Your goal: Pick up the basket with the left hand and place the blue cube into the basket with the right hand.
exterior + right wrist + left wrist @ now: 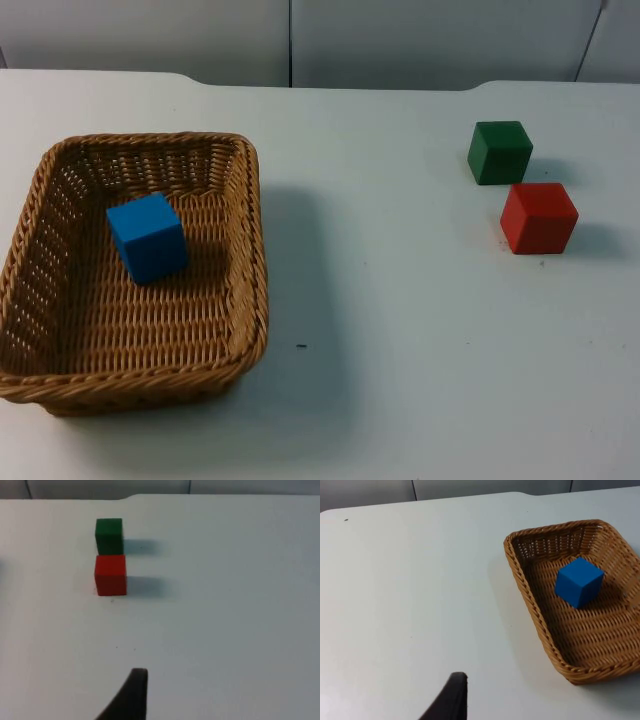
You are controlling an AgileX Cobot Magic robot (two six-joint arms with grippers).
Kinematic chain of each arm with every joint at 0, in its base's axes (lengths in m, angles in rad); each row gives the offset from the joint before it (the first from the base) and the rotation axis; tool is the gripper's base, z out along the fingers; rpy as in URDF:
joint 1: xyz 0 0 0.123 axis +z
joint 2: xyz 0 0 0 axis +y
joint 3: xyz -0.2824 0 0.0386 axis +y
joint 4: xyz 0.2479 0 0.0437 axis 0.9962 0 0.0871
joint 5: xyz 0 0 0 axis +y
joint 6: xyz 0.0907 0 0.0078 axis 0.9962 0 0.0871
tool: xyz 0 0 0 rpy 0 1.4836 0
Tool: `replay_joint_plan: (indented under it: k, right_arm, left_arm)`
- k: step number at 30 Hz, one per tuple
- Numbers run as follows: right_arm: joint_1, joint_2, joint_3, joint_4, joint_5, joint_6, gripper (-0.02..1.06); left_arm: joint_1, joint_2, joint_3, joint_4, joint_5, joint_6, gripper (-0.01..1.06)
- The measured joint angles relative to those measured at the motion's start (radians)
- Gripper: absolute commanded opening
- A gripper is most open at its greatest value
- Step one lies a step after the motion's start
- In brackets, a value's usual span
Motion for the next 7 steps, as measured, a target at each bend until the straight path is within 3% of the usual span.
replay_joint_plan:
  k: [7]
  right_arm:
    - [-0.049,0.000,0.000,0.000,0.000,0.000,1.05]
  left_arm:
    - [0.000,0.000,0.000,0.000,0.000,0.000,1.05]
